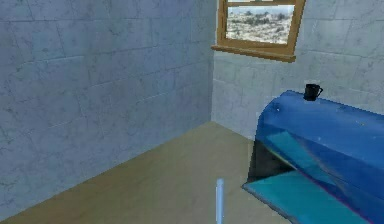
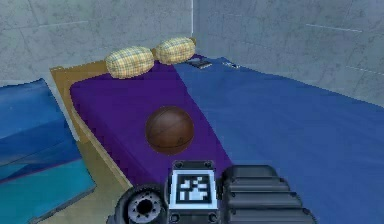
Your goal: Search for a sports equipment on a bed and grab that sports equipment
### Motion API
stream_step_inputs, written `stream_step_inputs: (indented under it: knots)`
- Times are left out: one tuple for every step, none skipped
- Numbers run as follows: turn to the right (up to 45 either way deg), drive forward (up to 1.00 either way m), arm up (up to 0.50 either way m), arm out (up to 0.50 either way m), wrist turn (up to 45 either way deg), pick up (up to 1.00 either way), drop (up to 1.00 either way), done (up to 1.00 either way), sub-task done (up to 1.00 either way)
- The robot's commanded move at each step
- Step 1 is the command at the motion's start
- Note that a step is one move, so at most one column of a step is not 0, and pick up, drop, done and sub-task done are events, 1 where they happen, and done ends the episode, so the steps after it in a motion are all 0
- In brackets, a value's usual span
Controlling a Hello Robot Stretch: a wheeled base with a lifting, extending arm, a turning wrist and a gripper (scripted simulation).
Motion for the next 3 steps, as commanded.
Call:
stream_step_inputs:
  knots:
    - [0.0,0.0,0.0,0.36,0.0,0.0,0.0,0.0,0.0]
    - [0.0,0.0,0.0,0.0,45.0,0.0,0.0,0.0,0.0]
    - [0.0,0.0,0.0,0.0,45.0,0.0,0.0,0.0,0.0]
